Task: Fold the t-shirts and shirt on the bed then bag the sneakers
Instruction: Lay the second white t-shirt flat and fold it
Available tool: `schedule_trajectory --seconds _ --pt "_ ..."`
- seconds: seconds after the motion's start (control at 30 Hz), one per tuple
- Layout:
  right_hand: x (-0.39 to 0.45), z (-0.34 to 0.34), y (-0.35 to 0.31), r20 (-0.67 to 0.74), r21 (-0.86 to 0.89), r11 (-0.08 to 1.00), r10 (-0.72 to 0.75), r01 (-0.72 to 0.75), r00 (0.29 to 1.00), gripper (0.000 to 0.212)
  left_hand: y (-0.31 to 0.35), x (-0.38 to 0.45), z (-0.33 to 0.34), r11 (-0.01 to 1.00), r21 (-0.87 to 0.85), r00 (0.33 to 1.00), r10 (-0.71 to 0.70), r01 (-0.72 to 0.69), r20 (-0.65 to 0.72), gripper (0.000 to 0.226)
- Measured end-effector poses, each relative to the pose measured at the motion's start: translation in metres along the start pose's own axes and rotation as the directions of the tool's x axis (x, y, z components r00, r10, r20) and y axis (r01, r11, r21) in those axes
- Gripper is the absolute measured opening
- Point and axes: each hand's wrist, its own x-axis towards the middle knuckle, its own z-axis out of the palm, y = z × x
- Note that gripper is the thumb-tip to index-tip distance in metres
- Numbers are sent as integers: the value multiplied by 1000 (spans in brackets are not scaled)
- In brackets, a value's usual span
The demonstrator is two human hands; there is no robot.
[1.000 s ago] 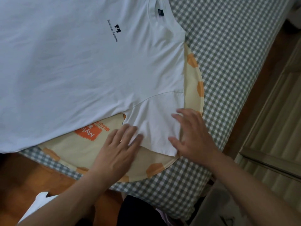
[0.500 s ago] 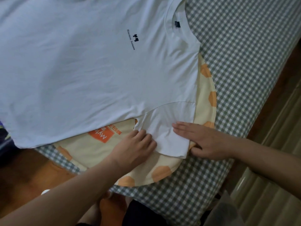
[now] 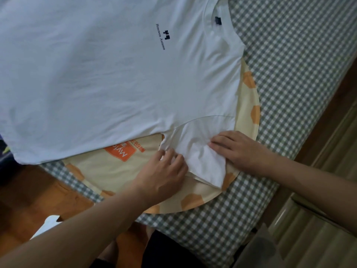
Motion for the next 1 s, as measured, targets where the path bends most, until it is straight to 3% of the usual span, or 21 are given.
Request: schedule_trajectory --seconds 0.13,0.2,0.23,0.27,0.33,0.4,0.43,0.5,0.6,0.7,0.83,0.9,1.0 --pt "2 9 2 -219 -44 999 -3 -7 976 27 5 9 -4 998 56 999 9 -11 32 30" --pt "8 3 1 -243 47 998 51 -41 969 23 2 18 -15 994 -94 997 -43 49 62 23" --pt "13 -7 1 -274 166 980 151 -108 950 21 -2 24 -27 960 -236 988 -144 152 49 21" --pt "20 -22 2 -287 323 925 297 -200 911 21 -10 31 -42 863 -418 956 -289 283 50 22" --pt "43 -58 10 -220 616 704 585 -354 781 23 -39 50 -75 474 -732 808 -563 489 176 22" --pt "75 -87 29 -82 778 476 725 -410 684 25 -80 69 -92 35 -847 612 -707 531 355 19" --pt "88 -93 40 -4 823 373 759 -429 651 23 -99 77 -95 -126 -853 539 -726 507 428 17" --pt "103 -91 57 152 833 225 786 -505 600 27 -119 83 -94 -331 -805 434 -709 492 556 29" --pt "97 -73 61 226 792 190 791 -580 568 35 -113 72 -77 -519 -732 335 -661 441 671 45" --pt "86 -59 58 184 760 201 846 -618 501 21 -102 62 -61 -588 -720 261 -678 370 687 49" --pt "76 -44 62 102 683 251 897 -686 430 32 -90 65 -51 -440 -789 150 -827 428 542 4" --pt "62 -41 68 124 637 258 896 -726 427 39 -87 65 -52 -380 -794 143 -857 474 495 8" --pt "43 -40 72 230 563 227 881 -795 414 24 -88 62 -55 -387 -756 156 -831 528 534 27"
